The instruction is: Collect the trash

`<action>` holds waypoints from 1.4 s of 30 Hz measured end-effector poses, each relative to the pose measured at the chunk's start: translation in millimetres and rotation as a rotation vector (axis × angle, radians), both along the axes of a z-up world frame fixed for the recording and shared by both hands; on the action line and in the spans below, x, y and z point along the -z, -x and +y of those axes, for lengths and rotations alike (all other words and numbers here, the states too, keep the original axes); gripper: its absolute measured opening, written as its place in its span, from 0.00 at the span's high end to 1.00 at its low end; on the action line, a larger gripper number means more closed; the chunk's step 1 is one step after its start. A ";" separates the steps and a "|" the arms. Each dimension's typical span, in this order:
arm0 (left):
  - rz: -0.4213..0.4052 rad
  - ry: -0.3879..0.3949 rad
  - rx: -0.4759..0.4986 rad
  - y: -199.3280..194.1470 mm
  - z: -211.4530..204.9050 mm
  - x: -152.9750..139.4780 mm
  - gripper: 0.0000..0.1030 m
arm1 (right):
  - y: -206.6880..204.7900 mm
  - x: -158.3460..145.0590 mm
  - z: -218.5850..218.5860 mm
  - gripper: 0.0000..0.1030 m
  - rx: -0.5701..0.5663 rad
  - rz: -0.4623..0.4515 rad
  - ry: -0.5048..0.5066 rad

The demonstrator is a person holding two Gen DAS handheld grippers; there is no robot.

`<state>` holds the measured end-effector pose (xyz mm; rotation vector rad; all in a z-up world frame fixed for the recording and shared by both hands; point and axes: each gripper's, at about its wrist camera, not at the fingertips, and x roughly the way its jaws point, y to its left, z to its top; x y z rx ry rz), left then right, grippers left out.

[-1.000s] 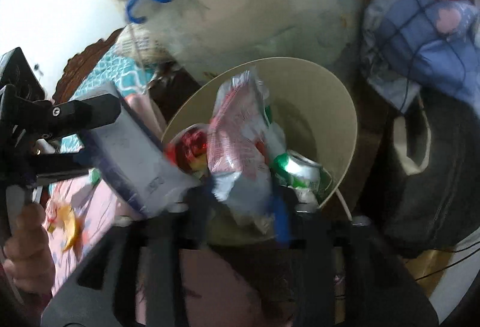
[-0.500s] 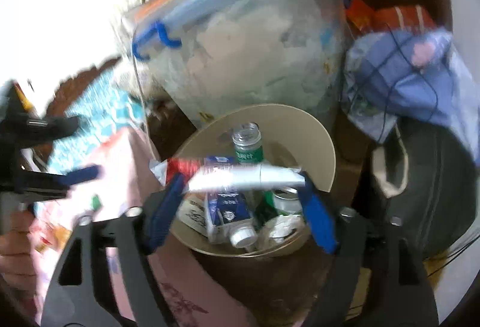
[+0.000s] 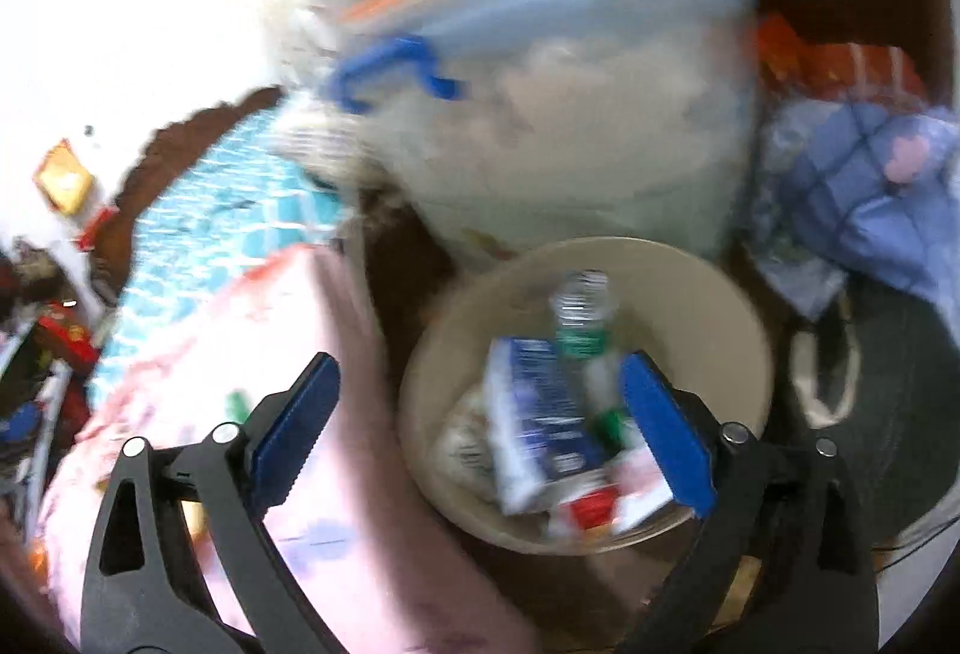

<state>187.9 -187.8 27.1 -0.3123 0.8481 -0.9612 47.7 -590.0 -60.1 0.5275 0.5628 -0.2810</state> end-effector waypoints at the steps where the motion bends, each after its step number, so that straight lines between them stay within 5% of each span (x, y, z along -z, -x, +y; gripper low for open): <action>1: -0.004 -0.024 -0.054 -2.0 19.5 3.2 0.24 | -0.7 -3.1 8.7 0.19 -0.026 -0.010 -0.005; 7: 0.048 -0.147 -0.306 -19.6 104.3 34.1 0.25 | -33.4 -1.4 74.7 0.43 -0.301 -0.013 -0.174; 10: 0.129 -0.126 -0.366 -30.5 139.5 51.2 0.25 | -59.5 5.6 116.9 0.50 -0.438 0.018 -0.258; 15: 0.120 -0.224 -0.490 -49.1 164.0 67.6 0.26 | -107.9 10.3 197.8 0.46 -0.609 0.094 -0.299; 17: 0.088 -0.306 -0.537 -59.6 167.3 69.5 0.26 | -126.0 13.3 227.5 0.32 -0.656 0.116 -0.320; 20: 0.081 -0.397 -0.575 -81.5 169.6 77.4 0.25 | -154.6 17.3 269.9 0.25 -0.673 0.151 -0.272; 24: 0.009 -0.458 -0.483 -99.9 153.6 77.5 0.19 | -178.7 25.1 303.4 0.23 -0.687 0.191 -0.231; 27: -0.160 -0.585 -0.335 -93.4 129.0 79.1 0.17 | -190.4 32.7 310.3 0.23 -0.675 0.209 -0.188; 28: -0.196 -0.613 -0.290 -89.7 122.9 81.6 0.16 | -194.7 35.6 313.2 0.32 -0.670 0.216 -0.163; 29: -0.227 -0.641 -0.243 -86.8 117.0 85.1 0.15 | -196.7 38.1 315.6 0.55 -0.668 0.222 -0.153; 30: -0.250 -0.667 -0.201 -84.5 112.0 88.9 0.14 | -199.0 40.2 314.5 0.58 -0.672 0.229 -0.164; 38: -0.261 -0.821 -0.044 -96.1 88.8 126.4 0.12 | -187.7 34.8 300.1 0.64 -0.630 0.174 -0.213; 42: -0.256 -0.881 -0.070 -102.5 85.3 132.4 0.24 | -175.3 25.4 299.0 0.64 -0.633 0.141 -0.212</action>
